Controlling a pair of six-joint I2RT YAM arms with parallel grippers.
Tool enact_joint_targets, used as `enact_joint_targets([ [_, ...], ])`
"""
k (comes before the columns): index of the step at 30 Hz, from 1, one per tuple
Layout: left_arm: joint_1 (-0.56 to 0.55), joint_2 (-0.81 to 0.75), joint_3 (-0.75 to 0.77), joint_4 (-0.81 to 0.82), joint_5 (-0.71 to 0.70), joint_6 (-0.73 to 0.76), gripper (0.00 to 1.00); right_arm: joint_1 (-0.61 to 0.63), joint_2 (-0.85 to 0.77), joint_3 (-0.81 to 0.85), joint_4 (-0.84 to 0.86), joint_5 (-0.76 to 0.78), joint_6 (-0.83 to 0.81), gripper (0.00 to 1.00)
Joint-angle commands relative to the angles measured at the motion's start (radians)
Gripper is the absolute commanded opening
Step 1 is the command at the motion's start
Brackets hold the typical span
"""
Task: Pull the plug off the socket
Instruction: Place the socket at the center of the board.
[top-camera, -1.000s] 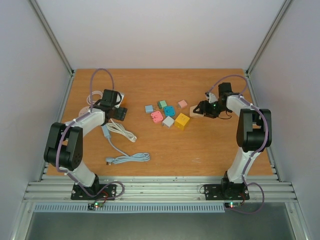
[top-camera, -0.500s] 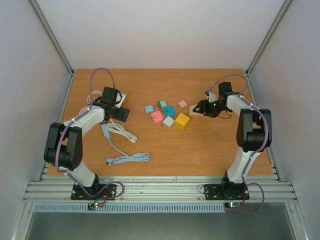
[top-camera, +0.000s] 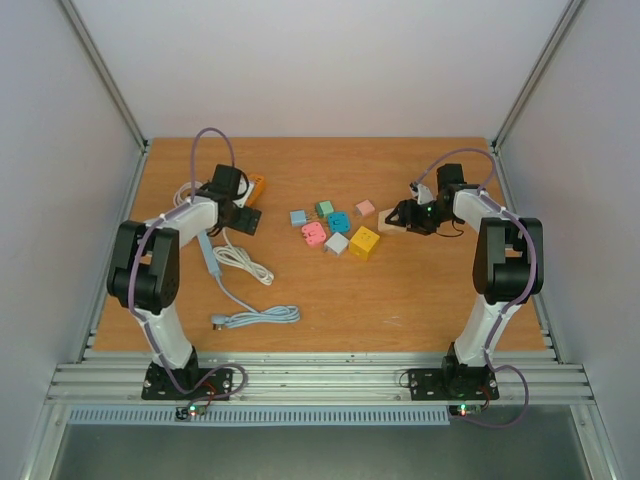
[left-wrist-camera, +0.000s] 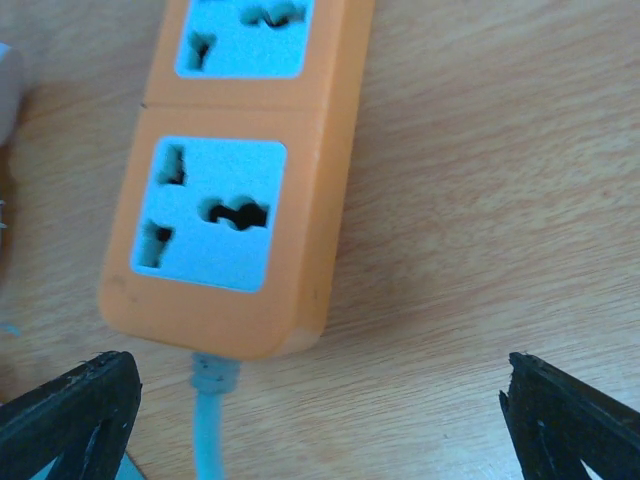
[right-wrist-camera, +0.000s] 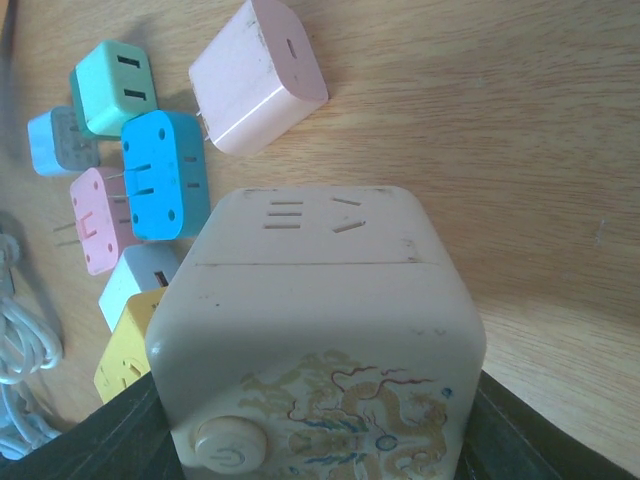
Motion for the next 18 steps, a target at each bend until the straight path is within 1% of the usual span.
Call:
enact_joint_targets([
  [1, 0.010, -0.075, 0.033, 0.056, -0.009, 0.010, 1.00, -0.001, -0.007, 0.029, -0.003, -0.024, -0.001, 0.45],
  [3, 0.010, -0.103, 0.035, 0.066, -0.033, 0.019, 0.99, -0.001, 0.004, 0.038, -0.012, -0.011, 0.002, 0.48],
  [5, 0.011, -0.131, 0.039, 0.069, -0.069, 0.025, 0.99, 0.000, 0.016, 0.052, -0.026, 0.001, 0.005, 0.53],
  [6, 0.013, -0.150, 0.038, 0.071, -0.076, 0.035, 0.99, 0.000, 0.021, 0.058, -0.032, 0.007, 0.006, 0.57],
  [8, 0.018, -0.189, 0.029, 0.078, -0.079, 0.050, 0.99, 0.000, 0.029, 0.072, -0.044, 0.021, 0.008, 0.67],
  [13, 0.045, -0.274, 0.017, 0.043, -0.042, 0.070, 0.99, 0.002, 0.036, 0.098, -0.071, 0.095, 0.001, 0.86],
  [16, 0.057, -0.326, -0.007, 0.030, -0.016, 0.081, 1.00, 0.002, 0.039, 0.112, -0.088, 0.118, -0.001, 0.94],
  [18, 0.065, -0.357, -0.020, 0.011, 0.016, 0.089, 0.99, 0.002, 0.031, 0.122, -0.103, 0.127, -0.007, 0.97],
])
